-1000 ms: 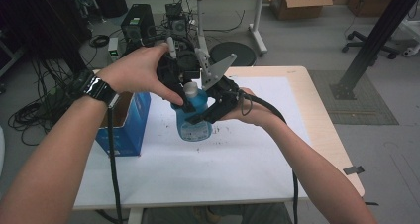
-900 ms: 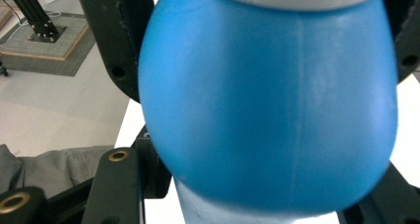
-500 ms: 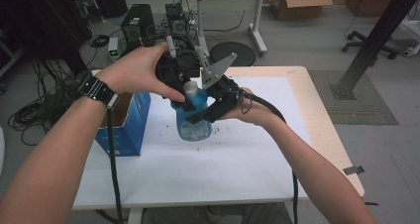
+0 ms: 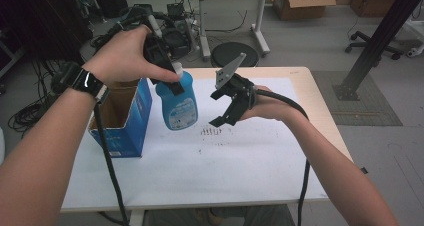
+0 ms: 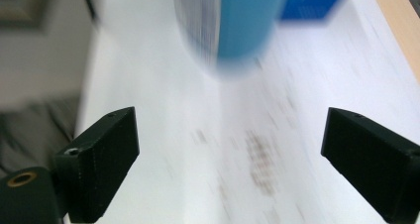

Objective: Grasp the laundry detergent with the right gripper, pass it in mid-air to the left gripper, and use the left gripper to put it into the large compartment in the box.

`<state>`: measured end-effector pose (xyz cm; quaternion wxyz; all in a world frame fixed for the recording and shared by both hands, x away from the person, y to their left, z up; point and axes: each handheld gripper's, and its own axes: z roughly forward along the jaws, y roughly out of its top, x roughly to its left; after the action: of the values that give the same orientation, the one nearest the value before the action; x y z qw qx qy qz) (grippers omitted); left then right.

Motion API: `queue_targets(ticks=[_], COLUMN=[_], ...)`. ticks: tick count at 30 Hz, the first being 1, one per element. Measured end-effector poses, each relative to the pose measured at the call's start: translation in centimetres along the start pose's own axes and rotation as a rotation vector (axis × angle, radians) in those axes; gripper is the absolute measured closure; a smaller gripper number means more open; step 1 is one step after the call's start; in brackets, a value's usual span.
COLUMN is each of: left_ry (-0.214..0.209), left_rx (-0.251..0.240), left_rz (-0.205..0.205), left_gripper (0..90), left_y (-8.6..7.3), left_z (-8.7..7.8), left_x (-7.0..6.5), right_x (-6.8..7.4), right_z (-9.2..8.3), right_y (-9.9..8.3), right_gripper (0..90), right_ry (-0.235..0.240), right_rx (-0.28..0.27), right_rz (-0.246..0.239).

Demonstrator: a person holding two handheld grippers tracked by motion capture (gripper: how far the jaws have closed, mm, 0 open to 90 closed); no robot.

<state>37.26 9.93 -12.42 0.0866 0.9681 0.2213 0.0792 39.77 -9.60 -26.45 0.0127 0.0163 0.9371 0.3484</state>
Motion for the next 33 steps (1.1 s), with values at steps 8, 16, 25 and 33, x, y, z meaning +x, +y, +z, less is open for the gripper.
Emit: queue_targets(ticks=[8, 16, 25, 33], left_ry=[0.143, 0.199, 0.279, 0.282], left_rx=[-0.034, -0.040, -0.026, -0.027], left_rz=[-0.419, -0.757, -0.946, -1.023], left_gripper=[38.4, 38.4, 38.4, 38.4], left_y=[-2.7, -6.6, -10.9, -12.9], left_z=[-2.9, -5.0, -5.5, -4.7], left_x=[3.4, 6.4, 8.5, 9.2], right_x=[-0.7, -2.0, -2.7, -2.8], right_z=[-1.8, -5.2, -9.0, -10.7], right_y=[-3.4, -7.1, -10.2, -11.1], right_gripper=[8.2, 8.5, 8.7, 9.1], right_ry=[-0.080, -0.168, -0.244, -0.266], right_rx=[0.237, 0.356, 0.440, 0.435], right_rz=[0.000, 0.077, 0.119, 0.139])
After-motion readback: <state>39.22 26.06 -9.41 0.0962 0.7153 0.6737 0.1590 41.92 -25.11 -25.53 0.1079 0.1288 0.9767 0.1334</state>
